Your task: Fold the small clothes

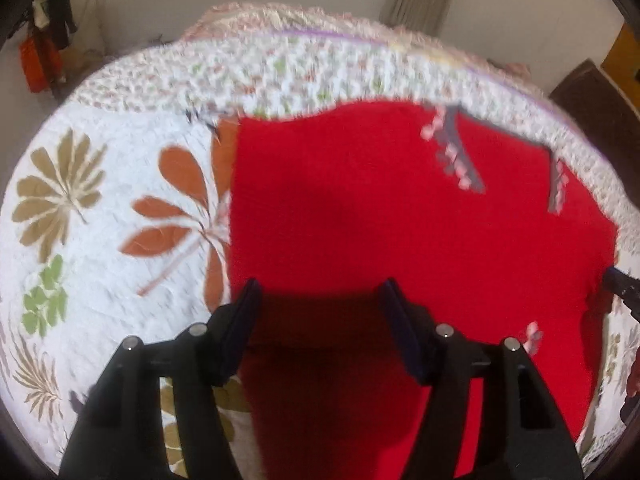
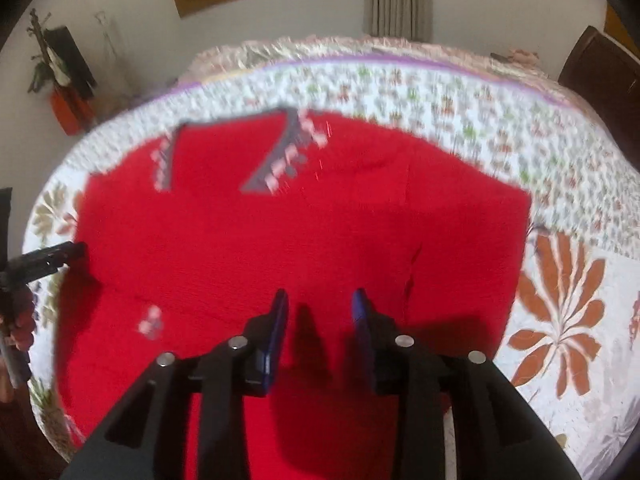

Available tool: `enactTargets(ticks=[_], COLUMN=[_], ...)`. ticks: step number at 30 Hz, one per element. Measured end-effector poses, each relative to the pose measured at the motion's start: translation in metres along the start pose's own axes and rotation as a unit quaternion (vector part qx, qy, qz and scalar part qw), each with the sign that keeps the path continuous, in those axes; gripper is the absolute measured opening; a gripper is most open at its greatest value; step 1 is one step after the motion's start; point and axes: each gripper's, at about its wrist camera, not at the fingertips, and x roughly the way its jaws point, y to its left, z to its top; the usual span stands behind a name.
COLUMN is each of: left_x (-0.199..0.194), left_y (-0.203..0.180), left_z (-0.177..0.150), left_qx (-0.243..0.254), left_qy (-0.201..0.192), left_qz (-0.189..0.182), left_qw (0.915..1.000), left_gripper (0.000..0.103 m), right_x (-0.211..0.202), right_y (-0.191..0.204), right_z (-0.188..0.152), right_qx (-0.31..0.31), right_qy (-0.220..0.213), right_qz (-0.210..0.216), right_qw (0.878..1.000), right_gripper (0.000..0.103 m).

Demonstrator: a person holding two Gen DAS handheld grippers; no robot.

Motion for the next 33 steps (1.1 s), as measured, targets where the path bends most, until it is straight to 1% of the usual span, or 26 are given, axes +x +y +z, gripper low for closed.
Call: enactTargets(ticks=[1,2,5,7,8,10,12,14,15,18,20,23,24,25,27,28,30,31,33], left_x=[0.009,0.015,0.022,0.023,0.02,0.006,-0.014,-0.032,-0.042,-0.058,-0.068,-0.078,-0.081,-0.083,-0.083,-0.084,-0.083,-0.082,-0.081], left_y=[0.002,0.003,0.001,-0.003,-0.004,-0.003,-0.003,0.005,0.012,0.022,0.026,0.037,0.04,0.041,0.046,0.047,0.05,0.051,0.051], left_z=[-0.004,-0.007,-0.007,-0.005,-0.005,-0.008,-0.016,-0.037,-0.053,-0.102,-0.134,-0.179,-0.194,-0.209,-0.234,-0.243,-0.259,-0.268,-0.282], left_qx=[-0.001,0.001,0.013,0.017,0.016,0.008,0.01,0.01,0.01,0.021,0.035,0.038,0.038,0.037,0.034,0.034,0.035,0.035,0.031], left_qy=[0.008,0.01,0.007,0.007,0.008,0.011,0.009,0.014,0.02,0.03,0.037,0.051,0.053,0.058,0.069,0.07,0.073,0.078,0.082], left_qz=[0.009,0.015,0.029,0.04,0.039,0.026,0.012,-0.002,-0.012,-0.002,0.005,-0.013,-0.015,-0.018,-0.022,-0.022,-0.023,-0.03,-0.038], left_qw=[0.9999,0.9998,0.9995,0.999,0.9991,0.9996,0.9998,0.9999,0.9997,0.9993,0.9987,0.9979,0.9977,0.9974,0.9968,0.9967,0.9965,0.9959,0.9954], left_gripper=[0.061,0.061,0.062,0.061,0.06,0.06,0.065,0.066,0.066,0.066,0.066,0.066,0.066,0.066,0.066,0.066,0.066,0.066,0.066], right_x=[0.011,0.019,0.024,0.015,0.007,-0.014,-0.033,-0.056,-0.063,-0.081,-0.095,-0.109,-0.111,-0.114,-0.117,-0.119,-0.116,-0.115,-0.11], right_y=[-0.006,-0.012,-0.021,-0.024,-0.024,-0.023,-0.018,-0.016,-0.013,-0.008,-0.006,0.0,0.002,0.003,0.002,0.002,0.004,0.004,0.003], right_z=[-0.004,-0.008,-0.012,-0.014,-0.016,-0.028,-0.042,-0.068,-0.081,-0.129,-0.166,-0.21,-0.222,-0.239,-0.262,-0.278,-0.294,-0.305,-0.316], right_qx=[0.015,0.028,0.045,0.054,0.056,0.049,0.037,0.016,0.008,-0.009,-0.017,-0.024,-0.023,-0.019,-0.01,-0.003,0.0,0.0,0.006], right_qy=[0.017,0.023,0.016,0.013,0.014,0.011,0.008,0.016,0.02,0.045,0.055,0.062,0.065,0.069,0.073,0.076,0.082,0.086,0.092], right_qz=[0.006,0.017,0.04,0.05,0.051,0.051,0.054,0.051,0.05,0.05,0.061,0.068,0.069,0.068,0.074,0.079,0.078,0.075,0.073], right_qw=[1.0,0.999,0.998,0.997,0.997,0.997,0.998,0.998,0.999,0.998,0.996,0.995,0.995,0.995,0.995,0.994,0.994,0.993,0.993], right_gripper=[0.033,0.033,0.033,0.034,0.034,0.039,0.045,0.048,0.049,0.05,0.051,0.055,0.058,0.058,0.058,0.058,0.058,0.058,0.058])
